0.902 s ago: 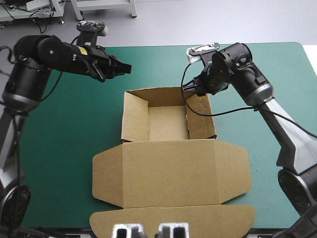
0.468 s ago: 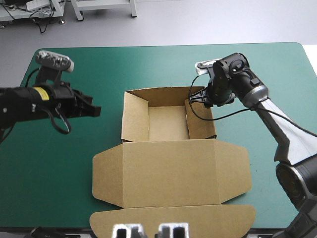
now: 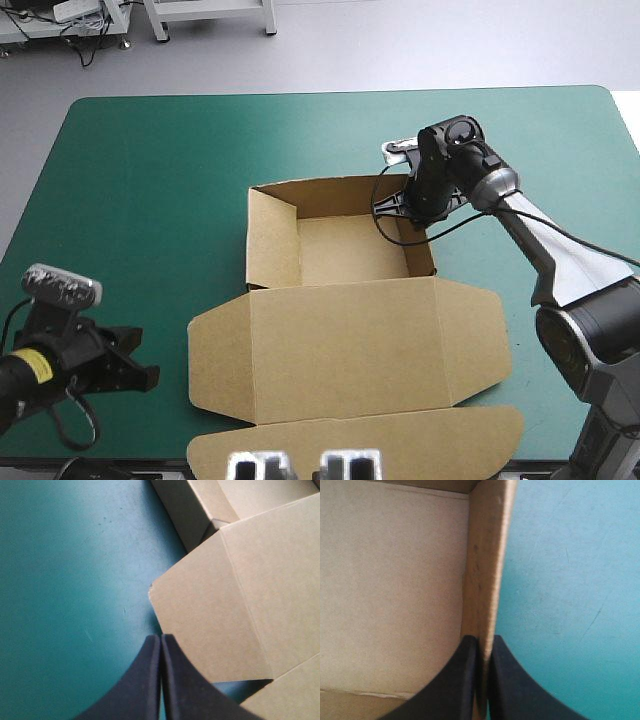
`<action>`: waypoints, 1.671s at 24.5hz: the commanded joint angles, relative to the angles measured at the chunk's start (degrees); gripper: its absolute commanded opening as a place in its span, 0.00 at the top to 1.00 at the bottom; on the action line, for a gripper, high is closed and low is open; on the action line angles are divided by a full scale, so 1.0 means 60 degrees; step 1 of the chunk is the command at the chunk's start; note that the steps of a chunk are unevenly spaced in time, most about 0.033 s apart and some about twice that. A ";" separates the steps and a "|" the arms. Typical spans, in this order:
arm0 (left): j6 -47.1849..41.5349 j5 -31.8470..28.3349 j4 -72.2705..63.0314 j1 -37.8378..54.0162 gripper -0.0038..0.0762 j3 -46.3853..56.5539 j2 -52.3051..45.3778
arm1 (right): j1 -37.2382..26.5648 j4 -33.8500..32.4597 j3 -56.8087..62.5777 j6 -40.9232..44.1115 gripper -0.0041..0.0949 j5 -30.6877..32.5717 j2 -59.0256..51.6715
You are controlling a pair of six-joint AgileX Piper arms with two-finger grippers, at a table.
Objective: Fold the box
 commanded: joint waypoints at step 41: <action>-0.0693 0.0292 0.2156 -0.0005 0.96 0.2435 -0.2863 | -0.7759 -0.0653 -0.0949 -0.2151 0.51 0.0184 -0.2148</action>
